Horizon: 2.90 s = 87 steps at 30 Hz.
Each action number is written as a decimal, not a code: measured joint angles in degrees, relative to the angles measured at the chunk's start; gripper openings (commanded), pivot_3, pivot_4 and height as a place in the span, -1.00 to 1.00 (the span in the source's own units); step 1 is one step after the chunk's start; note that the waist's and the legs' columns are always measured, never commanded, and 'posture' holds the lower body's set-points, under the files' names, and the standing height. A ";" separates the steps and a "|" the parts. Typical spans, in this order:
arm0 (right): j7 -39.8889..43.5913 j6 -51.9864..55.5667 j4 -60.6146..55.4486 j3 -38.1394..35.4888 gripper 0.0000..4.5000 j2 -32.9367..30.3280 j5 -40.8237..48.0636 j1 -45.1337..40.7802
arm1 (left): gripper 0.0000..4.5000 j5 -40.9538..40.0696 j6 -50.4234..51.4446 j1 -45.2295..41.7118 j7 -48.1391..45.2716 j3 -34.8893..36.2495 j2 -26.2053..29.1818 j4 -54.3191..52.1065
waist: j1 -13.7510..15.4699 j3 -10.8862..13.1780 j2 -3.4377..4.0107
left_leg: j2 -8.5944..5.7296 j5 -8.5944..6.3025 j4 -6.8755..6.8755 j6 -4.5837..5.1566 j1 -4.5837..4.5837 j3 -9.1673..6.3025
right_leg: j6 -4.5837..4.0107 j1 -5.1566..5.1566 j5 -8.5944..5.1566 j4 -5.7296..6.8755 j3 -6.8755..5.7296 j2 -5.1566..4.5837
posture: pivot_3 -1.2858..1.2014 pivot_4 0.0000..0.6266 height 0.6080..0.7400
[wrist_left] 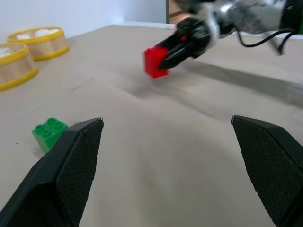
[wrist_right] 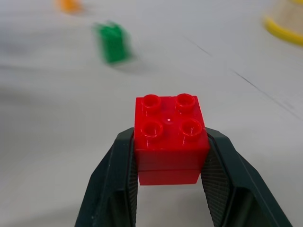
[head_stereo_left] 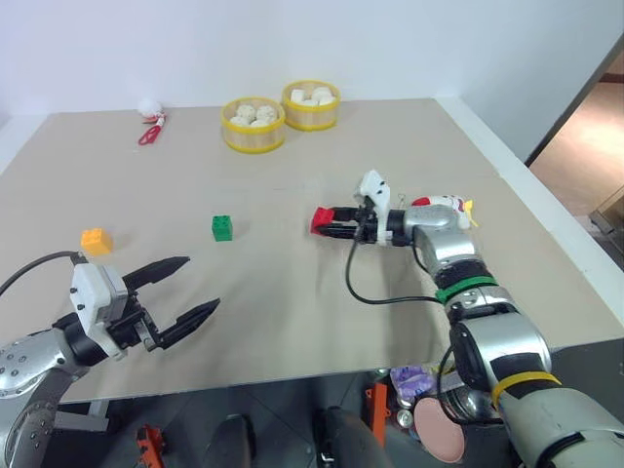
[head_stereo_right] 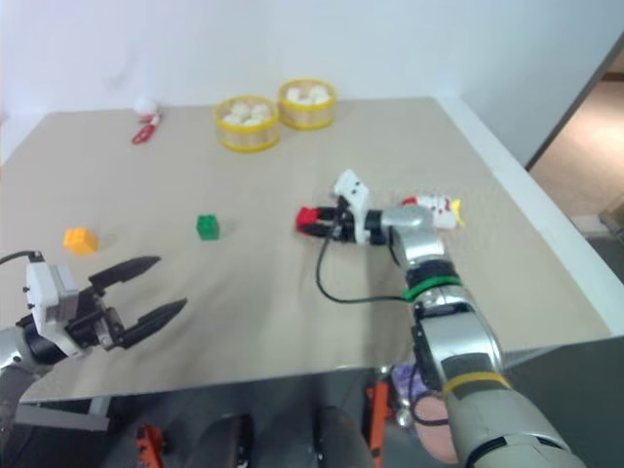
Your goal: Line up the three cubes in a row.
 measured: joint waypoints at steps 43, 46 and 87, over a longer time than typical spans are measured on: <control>6.50 2.86 -16.82 8.42 -0.43 -1.35 0.84 12.91 | 1.00 2.09 -1.73 -6.65 -6.96 -4.64 -0.56 7.31 | -0.11 -0.03 -0.06 | 0.00 -0.08 0.03 -0.10 0.05 -0.20 | -0.07 -0.12 0.03 0.04 0.17 0.29 | 0.03 -0.52 1.00; 6.60 1.78 -15.78 8.45 -0.22 -0.98 0.47 12.51 | 1.00 2.10 -1.72 -6.63 -6.91 -4.64 -0.57 7.30 | -0.12 -0.03 -0.06 | 0.00 -0.08 0.03 -0.10 0.06 -0.19 | -0.06 -0.11 0.04 0.04 0.17 0.29 | 0.03 -0.52 1.00; -1.44 10.34 -23.01 -2.14 0.98 -6.48 8.10 2.69 | 1.00 16.24 13.89 -18.33 21.23 -12.49 -12.63 13.69 | -0.05 -0.03 -0.07 | -0.02 -0.07 0.03 -0.10 0.05 -0.22 | 0.21 -0.10 0.29 0.10 0.29 0.35 | 0.03 -0.52 1.00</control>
